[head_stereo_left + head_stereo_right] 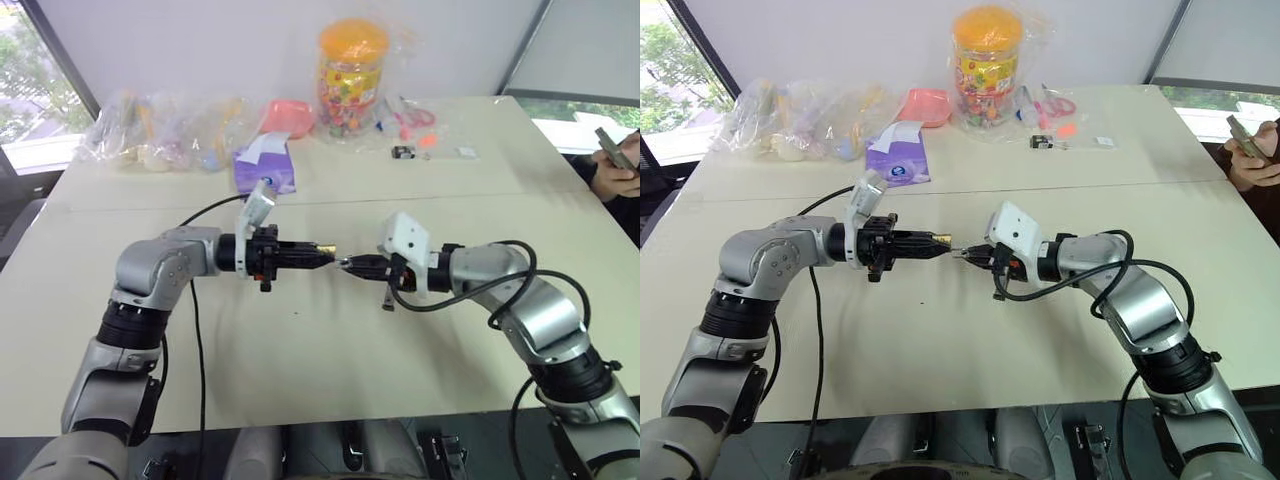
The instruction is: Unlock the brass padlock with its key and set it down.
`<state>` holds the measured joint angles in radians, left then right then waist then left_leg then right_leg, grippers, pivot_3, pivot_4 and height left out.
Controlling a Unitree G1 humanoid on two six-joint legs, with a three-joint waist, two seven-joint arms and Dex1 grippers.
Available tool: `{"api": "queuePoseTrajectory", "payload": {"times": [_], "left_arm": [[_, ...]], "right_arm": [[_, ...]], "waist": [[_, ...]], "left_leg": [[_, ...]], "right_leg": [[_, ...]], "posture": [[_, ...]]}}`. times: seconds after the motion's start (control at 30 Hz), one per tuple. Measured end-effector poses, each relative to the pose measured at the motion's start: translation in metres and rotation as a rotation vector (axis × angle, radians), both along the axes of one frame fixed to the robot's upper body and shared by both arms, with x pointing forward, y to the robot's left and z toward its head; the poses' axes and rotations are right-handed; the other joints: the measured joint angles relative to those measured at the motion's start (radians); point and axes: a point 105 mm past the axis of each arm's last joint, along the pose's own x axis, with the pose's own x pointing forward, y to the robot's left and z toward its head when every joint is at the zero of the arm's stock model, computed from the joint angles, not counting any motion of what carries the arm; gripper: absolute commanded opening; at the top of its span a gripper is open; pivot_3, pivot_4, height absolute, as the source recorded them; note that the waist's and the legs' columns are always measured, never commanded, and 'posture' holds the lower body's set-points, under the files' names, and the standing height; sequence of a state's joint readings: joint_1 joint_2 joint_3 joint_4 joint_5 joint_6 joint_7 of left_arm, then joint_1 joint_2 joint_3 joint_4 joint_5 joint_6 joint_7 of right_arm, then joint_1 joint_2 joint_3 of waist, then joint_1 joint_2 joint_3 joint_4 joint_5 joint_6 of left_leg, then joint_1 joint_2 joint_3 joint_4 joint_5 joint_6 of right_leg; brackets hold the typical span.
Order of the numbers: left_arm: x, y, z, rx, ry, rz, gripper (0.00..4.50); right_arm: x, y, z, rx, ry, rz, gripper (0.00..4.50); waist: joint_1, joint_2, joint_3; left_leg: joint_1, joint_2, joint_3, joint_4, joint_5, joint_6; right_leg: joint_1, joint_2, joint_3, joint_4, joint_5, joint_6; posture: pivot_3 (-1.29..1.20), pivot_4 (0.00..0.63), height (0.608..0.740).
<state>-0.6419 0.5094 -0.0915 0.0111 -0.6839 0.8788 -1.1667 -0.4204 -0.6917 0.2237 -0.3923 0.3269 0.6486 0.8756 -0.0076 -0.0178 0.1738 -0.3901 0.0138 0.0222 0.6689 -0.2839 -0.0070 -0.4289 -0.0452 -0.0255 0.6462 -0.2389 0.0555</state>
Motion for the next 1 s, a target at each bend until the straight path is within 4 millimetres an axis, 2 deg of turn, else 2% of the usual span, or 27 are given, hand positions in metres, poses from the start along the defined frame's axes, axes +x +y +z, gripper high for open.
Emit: {"api": "queuePoseTrajectory", "payload": {"times": [0.13, 0.27, 0.4, 0.53, 0.6, 0.63, 0.77, 0.87, 0.9, 1.0], "left_arm": [[0.006, -0.002, -0.014, 0.025, 0.029, 0.057, 0.0], [0.011, -0.009, -0.053, 0.05, 0.159, 0.127, 0.0], [0.02, -0.021, -0.082, 0.056, 0.285, 0.209, 0.0], [0.027, -0.02, -0.094, 0.077, 0.343, 0.274, 0.0], [0.027, -0.018, -0.096, 0.081, 0.353, 0.285, 1.03], [0.028, -0.017, -0.097, 0.085, 0.355, 0.293, 1.34], [0.027, -0.018, -0.093, 0.07, 0.339, 0.27, 3.13], [0.025, -0.015, -0.087, 0.072, 0.31, 0.259, 4.29], [0.025, -0.014, -0.085, 0.072, 0.299, 0.257, 4.47], [0.023, 0.0, -0.083, 0.1, 0.253, 0.267, 4.47]], "right_arm": [[-0.015, -0.023, -0.026, -0.117, 0.043, -0.007, 0.04], [-0.03, -0.039, -0.049, -0.17, 0.098, -0.033, 0.04], [-0.03, -0.042, -0.041, -0.163, 0.058, -0.064, 0.04], [-0.028, -0.043, -0.036, -0.16, 0.027, -0.084, 0.04], [-0.028, -0.043, -0.035, -0.163, 0.019, -0.087, 0.0], [-0.028, -0.042, -0.034, -0.163, 0.012, -0.085, 0.0], [-0.028, -0.042, -0.034, -0.164, 0.01, -0.088, 0.0], [-0.028, -0.042, -0.034, -0.165, 0.01, -0.088, 0.0], [-0.028, -0.041, -0.034, -0.166, 0.009, -0.086, 0.0], [-0.027, -0.041, -0.032, -0.178, 0.001, -0.074, 0.0]], "waist": [[0.002, 0.0, 0.0], [-0.002, -0.001, 0.0], [-0.003, -0.001, 0.0], [-0.003, -0.001, 0.0], [-0.002, -0.001, 0.0], [-0.002, -0.001, 0.0], [0.0, -0.001, 0.0], [-0.003, -0.001, 0.0], [-0.004, -0.001, 0.0], [-0.008, -0.001, 0.0]], "left_leg": [[0.0, -0.001, 0.0, 0.0, 0.0, 0.0], [0.0, -0.001, 0.0, 0.0, 0.0, 0.0], [0.001, 0.0, 0.0, 0.0, 0.0, 0.0], [0.001, 0.0, 0.0, 0.0, 0.0, 0.0], [0.0, 0.0, 0.0, 0.0, 0.0, 0.0], [0.0, 0.0, 0.0, 0.0, 0.0, 0.0], [0.002, 0.0, 0.0, 0.0, 0.0, 0.0], [0.003, 0.0, 0.0, 0.0, 0.0, 0.0], [0.003, 0.0, 0.0, 0.0, 0.0, 0.0], [0.004, 0.001, 0.0, 0.0, 0.0, 0.0]], "right_leg": [[0.0, -0.001, 0.0, -0.001, -0.001, 0.001], [0.0, -0.001, 0.0, -0.001, -0.001, 0.001], [0.0, 0.0, 0.0, 0.0, -0.001, 0.001], [0.0, 0.001, 0.0, 0.0, -0.001, 0.001], [0.0, 0.0, 0.0, 0.0, -0.001, 0.001], [0.0, 0.0, 0.0, 0.0, -0.001, 0.001], [0.002, 0.0, 0.0, 0.0, -0.001, 0.001], [0.002, 0.0, 0.0, 0.0, -0.001, 0.001], [0.002, 0.0, 0.0, 0.0, -0.001, 0.001], [0.002, 0.001, 0.0, 0.001, -0.001, 0.001]], "posture": [[0.0, 0.15, 0.737], [0.0, 0.15, 0.737], [0.0, 0.15, 0.737], [0.0, 0.15, 0.737], [0.0, 0.15, 0.737], [0.0, 0.15, 0.737], [0.0, 0.15, 0.737], [0.0, 0.15, 0.737], [0.0, 0.15, 0.737], [0.0, 0.15, 0.737]]}}
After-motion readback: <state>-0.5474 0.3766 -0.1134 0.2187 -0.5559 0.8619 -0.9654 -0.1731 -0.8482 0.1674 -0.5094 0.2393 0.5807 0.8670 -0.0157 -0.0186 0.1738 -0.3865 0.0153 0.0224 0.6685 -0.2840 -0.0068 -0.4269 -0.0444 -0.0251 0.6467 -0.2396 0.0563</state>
